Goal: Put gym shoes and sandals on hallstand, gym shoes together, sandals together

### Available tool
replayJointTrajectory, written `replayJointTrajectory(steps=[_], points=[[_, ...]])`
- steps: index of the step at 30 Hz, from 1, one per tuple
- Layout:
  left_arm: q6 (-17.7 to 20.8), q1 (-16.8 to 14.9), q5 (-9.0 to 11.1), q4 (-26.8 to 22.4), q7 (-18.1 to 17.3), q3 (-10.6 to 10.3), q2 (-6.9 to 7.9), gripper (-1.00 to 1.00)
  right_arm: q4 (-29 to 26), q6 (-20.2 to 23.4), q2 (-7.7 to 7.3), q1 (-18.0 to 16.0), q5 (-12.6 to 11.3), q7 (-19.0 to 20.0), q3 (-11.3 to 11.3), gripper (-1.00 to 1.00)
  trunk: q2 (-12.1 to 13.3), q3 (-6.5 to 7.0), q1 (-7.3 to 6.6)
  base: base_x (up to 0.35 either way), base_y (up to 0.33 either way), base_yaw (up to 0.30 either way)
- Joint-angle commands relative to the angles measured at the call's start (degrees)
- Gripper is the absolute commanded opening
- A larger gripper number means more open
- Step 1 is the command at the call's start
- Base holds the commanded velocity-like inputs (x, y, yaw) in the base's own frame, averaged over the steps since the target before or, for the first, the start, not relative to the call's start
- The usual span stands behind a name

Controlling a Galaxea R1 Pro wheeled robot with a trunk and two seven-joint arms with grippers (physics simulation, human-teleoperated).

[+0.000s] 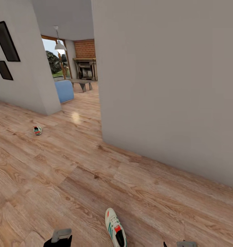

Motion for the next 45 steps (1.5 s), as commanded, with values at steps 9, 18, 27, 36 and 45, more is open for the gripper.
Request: replayJointTrajectory(steps=[9,18,27,36,45], points=[[9.26,-8.63,-0.86,-0.96,-0.37,0.05,0.14,1.0,-10.23,5.69,-0.05,-2.47,0.41,-0.09,0.09,1.0,-3.64,-1.68,1.97,0.0,0.0,0.0],[9.43,-10.41,-1.21,-0.26,-0.42,-0.03,0.47,1.0,-12.44,13.55,-0.35,-5.28,0.49,0.0,0.21,1.0,-7.25,-3.29,3.95,0.0,0.0,0.0],[2.58,-6.34,-0.88,0.48,-0.41,0.22,1.05,1.0,-0.31,12.19,-0.53,-5.45,0.44,-0.06,-0.1,1.0,-10.86,-4.91,5.93,0.0,0.0,0.0],[1.57,-5.52,-0.75,0.82,-0.42,0.38,1.13,1.0,1.91,9.87,-0.65,-5.46,0.45,-0.06,-0.13,1.0,-14.47,-6.52,7.9,0.0,0.0,0.0],[1.63,-5.36,-0.63,1.33,-0.42,0.51,1.23,1.0,2.19,9.68,-0.59,-5.46,0.45,-0.22,-0.2,1.0,-18.08,-8.72,9.88,0.0,0.0,0.056]])
